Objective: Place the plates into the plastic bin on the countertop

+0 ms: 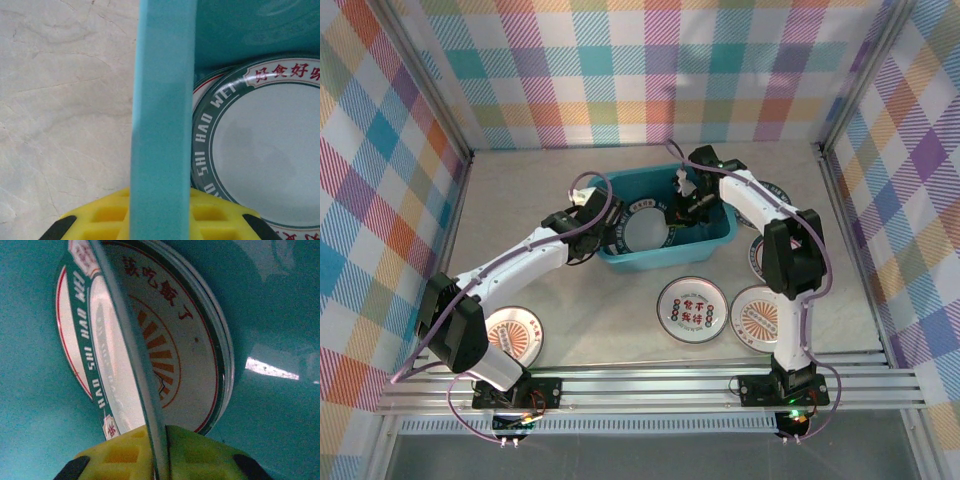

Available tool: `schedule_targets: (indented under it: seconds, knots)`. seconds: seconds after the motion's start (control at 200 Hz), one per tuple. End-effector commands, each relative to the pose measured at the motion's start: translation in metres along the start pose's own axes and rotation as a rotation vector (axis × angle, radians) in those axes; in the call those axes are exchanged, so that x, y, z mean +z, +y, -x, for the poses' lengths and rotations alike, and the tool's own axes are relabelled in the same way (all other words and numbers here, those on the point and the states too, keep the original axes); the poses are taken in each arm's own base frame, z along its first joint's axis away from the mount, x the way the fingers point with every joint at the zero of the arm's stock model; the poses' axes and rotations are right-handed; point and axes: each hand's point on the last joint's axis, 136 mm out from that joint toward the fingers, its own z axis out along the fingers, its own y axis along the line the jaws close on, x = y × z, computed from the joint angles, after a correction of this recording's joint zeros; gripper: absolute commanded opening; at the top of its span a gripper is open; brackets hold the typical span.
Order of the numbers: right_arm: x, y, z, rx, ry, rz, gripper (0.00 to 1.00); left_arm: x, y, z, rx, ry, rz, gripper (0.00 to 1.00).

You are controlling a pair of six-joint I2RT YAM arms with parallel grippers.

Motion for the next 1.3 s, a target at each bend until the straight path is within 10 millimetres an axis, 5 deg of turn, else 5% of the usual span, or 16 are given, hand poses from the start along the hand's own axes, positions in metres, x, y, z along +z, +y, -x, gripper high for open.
schedule_targets:
  seconds: [0.0, 0.5, 0.93, 1.295]
  knots:
    - [0.002, 0.003, 0.006, 0.013, 0.004, 0.019, 0.23, -0.015, -0.011, 0.024, 0.007, -0.080, -0.024, 0.06]
    - [-0.011, 0.002, 0.011, 0.008, -0.027, -0.043, 1.00, -0.015, -0.011, 0.022, -0.004, -0.086, -0.023, 0.06]
    - [-0.017, 0.028, 0.023, -0.046, -0.080, 0.065, 0.99, -0.017, -0.012, 0.023, -0.025, -0.088, -0.024, 0.06]
    - [-0.139, 0.049, 0.048, -0.187, -0.428, -0.053, 0.99, -0.021, -0.022, 0.038, -0.020, -0.056, 0.006, 0.07]
